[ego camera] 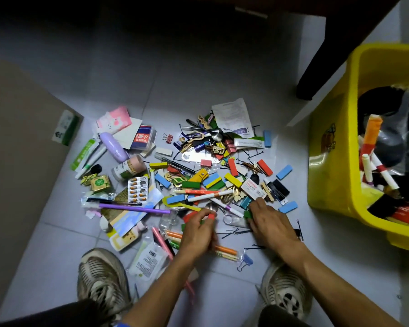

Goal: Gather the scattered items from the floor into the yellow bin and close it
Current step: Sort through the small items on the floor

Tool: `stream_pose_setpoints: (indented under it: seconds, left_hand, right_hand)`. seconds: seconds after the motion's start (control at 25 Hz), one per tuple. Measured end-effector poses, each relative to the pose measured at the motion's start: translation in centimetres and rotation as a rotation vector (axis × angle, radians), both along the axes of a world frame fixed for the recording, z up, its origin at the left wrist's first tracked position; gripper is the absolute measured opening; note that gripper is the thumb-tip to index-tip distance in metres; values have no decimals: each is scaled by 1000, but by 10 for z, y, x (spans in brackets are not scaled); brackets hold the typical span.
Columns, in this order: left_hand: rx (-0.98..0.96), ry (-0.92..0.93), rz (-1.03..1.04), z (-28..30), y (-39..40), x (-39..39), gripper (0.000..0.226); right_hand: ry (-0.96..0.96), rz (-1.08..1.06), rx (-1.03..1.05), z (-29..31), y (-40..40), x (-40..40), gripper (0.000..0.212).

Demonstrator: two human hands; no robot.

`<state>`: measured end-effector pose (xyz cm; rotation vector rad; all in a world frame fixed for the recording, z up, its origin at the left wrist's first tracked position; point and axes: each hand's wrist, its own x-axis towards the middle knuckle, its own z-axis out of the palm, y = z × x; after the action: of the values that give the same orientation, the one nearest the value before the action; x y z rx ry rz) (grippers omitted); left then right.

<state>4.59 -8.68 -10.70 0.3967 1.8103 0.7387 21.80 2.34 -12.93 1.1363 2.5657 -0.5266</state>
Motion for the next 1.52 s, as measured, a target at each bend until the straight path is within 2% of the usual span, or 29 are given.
stream_pose_setpoints:
  seconds: [0.08, 0.2, 0.28, 0.36, 0.44, 0.48, 0.52, 0.56, 0.64, 0.76, 0.92, 1.0, 1.08, 1.16, 1.28, 1.36, 1.44, 1.52]
  left_hand:
    - [27, -188, 230, -1, -5, -12, 21]
    - [27, -288, 392, -5, -8, -25, 20]
    - [-33, -165, 354, -8, -8, -28, 27]
    - [-95, 179, 113, -10, -12, -32, 29]
    - [-121, 601, -264, -11, -21, -38, 23]
    - [-105, 718, -371, -11, -26, -40, 14]
    - [-87, 760, -431, -13, -31, -40, 6]
    - [-81, 768, -467, -14, -34, -41, 8]
    - [-54, 756, -525, -17, -37, -39, 12]
    - [-15, 711, -540, -17, -33, -38, 12]
    - [-49, 681, -556, -19, -24, -39, 13]
    - [-77, 689, -558, -18, -17, -38, 12]
    - [-106, 671, -539, -16, -12, -36, 10]
    - [-139, 620, -494, -16, -11, -33, 15]
    - [-153, 433, -232, -13, -12, -29, 16]
    - [-123, 149, 87, -11, -8, -30, 3]
    - [-118, -99, 330, -8, -10, -36, 9]
    - [-124, -238, 437, -6, -10, -40, 10]
  right_hand:
    - [139, -261, -166, 7, 0, 0, 17]
    - [472, -752, -570, 15, -2, 0, 7]
    - [579, -1001, -734, 21, -2, 3, 20]
    - [633, -1221, -837, 26, 1, 7, 23]
    - [597, -1343, -752, 26, 7, 13, 27]
    - [486, -1313, -616, 22, 12, 17, 33]
    - [347, -1245, -459, 19, 17, 21, 37]
    - [239, -1189, -326, 15, 21, 25, 39]
    - [125, -1136, -219, 7, 27, 31, 44]
    - [26, -1047, -207, 4, 36, 32, 42]
    - [78, -1038, -126, 2, 34, 23, 26]
    - [81, -957, -89, 2, 29, 20, 19]
    - [133, -953, -136, 6, 30, 18, 23]
    - [275, -1059, -279, 7, 32, 14, 23]
    - [634, -1402, -687, 13, 31, 8, 18]
    - [818, -1539, -876, 18, 36, 7, 22]
    - [857, -1547, -944, 22, 43, 7, 24]
    - [818, -1449, -902, 24, 49, 4, 24]
